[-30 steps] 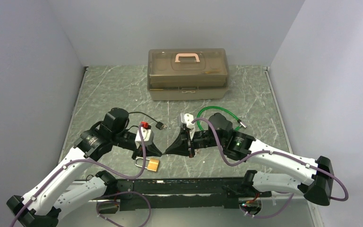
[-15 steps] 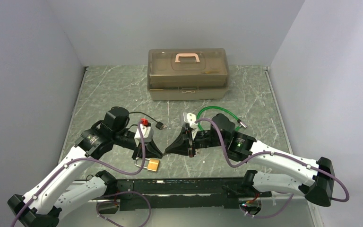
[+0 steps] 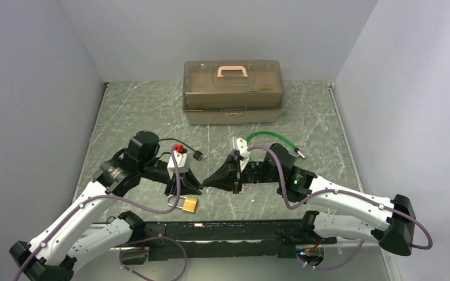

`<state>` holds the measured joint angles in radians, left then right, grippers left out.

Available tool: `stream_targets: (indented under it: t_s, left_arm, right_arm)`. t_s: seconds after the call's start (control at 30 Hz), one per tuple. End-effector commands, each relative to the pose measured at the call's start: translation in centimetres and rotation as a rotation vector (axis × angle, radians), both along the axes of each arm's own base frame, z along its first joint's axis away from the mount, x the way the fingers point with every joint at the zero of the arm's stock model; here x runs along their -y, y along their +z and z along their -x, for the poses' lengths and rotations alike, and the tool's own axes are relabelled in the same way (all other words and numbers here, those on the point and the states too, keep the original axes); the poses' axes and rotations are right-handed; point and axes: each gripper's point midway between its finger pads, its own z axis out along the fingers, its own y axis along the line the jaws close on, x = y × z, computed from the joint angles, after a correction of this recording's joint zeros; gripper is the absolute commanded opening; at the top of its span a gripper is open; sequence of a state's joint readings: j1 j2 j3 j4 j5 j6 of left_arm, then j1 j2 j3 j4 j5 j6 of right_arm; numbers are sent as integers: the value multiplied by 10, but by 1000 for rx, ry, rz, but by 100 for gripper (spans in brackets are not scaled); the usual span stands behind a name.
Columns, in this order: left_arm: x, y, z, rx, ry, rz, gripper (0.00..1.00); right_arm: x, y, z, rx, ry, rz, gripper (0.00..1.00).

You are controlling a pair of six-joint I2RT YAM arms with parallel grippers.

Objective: Unlock with the key

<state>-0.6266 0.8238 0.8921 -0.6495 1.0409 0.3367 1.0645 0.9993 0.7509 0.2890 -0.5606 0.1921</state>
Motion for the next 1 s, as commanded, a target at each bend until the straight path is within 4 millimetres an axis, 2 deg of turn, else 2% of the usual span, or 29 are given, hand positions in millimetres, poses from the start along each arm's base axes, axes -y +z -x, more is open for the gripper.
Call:
stream_targets:
  t_s: [0.0,0.07,0.17,0.3,0.47,0.6,0.7,0.73,0.8,0.83,0.9,0.97]
  left_arm:
    - [-2,12,0,47,-7,31,23]
    - [-3,13,0,61,-10,25,18]
    - [-5,17,4,72,-26,27,14]
    - [-5,28,7,75,-38,47,16]
    - [-5,38,15,50,-70,73,24]
    - [-4,40,19,31,-89,85,15]
    - [-6,32,17,41,-76,65,18]
    - [-7,26,15,37,-64,46,26]
    - [-8,16,11,26,-34,13,59]
    - [-9,10,8,15,-15,-3,72]
    - [-9,1,4,3,9,-30,85]
    - [-9,-6,2,-5,10,-45,88]
  right_arm:
    - [3,21,2,37,-3,-68,0]
    - [4,18,2,42,-4,-48,0]
    - [5,14,1,49,-10,-22,0]
    - [5,6,1,39,-10,7,0]
    - [4,2,1,41,-5,31,0]
    - [5,5,-1,51,-14,32,0]
    - [5,8,0,53,-11,26,0]
    - [5,9,0,56,-9,25,0]
    - [6,12,1,58,-8,22,0]
    - [6,14,1,60,-6,20,0]
    - [6,17,2,65,1,15,0]
    - [6,20,3,69,7,9,0]
